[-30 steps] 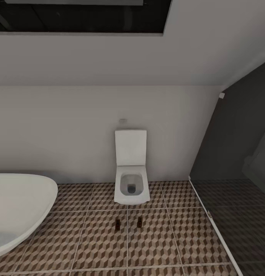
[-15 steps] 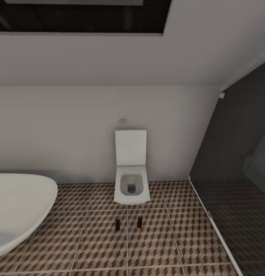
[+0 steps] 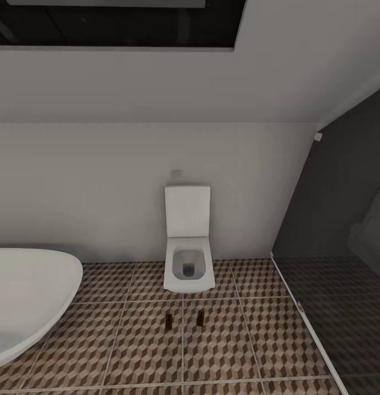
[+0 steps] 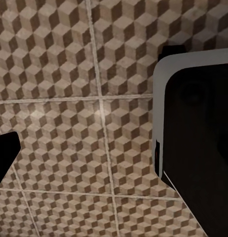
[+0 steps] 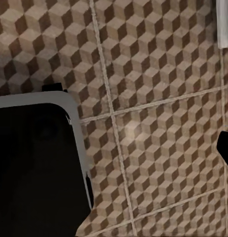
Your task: Take the four mousetraps from the cabinet in the bathroom and place them on the bathroom floor. Make sure all four end up on the same floor surface, and ensure that at least two of them are either under or directly next to the same bathroom sink.
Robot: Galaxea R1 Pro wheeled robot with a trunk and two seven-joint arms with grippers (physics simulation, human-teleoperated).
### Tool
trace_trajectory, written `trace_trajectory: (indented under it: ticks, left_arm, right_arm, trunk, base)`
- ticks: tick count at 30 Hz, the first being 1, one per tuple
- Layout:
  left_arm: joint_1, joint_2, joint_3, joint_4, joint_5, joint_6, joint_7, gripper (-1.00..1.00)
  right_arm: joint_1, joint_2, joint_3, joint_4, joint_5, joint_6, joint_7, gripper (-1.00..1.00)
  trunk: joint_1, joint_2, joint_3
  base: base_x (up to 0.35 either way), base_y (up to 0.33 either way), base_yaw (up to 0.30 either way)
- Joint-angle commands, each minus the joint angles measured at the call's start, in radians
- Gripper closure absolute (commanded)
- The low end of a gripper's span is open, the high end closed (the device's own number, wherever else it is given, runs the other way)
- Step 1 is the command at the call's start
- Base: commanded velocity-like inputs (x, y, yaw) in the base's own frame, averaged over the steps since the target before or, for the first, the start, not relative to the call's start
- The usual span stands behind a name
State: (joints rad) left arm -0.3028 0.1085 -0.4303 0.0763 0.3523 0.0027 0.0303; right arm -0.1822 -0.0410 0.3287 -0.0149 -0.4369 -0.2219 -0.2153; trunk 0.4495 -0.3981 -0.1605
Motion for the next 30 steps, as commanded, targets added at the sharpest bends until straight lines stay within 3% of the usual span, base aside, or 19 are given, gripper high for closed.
trace_trajectory:
  ticks: [1,10,30]
  left_arm:
    - [-0.001,-0.001,-0.008,0.001,0.008,0.001,0.001,-1.0]
    - [-0.001,-0.003,-0.009,0.0,0.007,-0.001,-0.002,-1.0]
    - [-0.001,-0.004,-0.01,-0.002,0.006,-0.002,-0.004,-1.0]
  right_arm:
    - [0.0,-0.002,0.009,0.0,-0.009,-0.002,-0.015,-1.0]
    - [0.0,-0.033,0.01,-0.002,-0.01,-0.003,-0.11,-1.0]
    - [0.0,-0.037,0.014,-0.007,-0.006,-0.008,-0.119,-1.0]
  trunk:
    - [0.001,-0.002,-0.002]
    - [0.001,-0.002,-0.002]
    - [0.001,-0.002,-0.002]
  base:
    - [0.0,0.0,0.0]
    - [0.0,0.0,0.0]
    - [0.0,0.0,0.0]
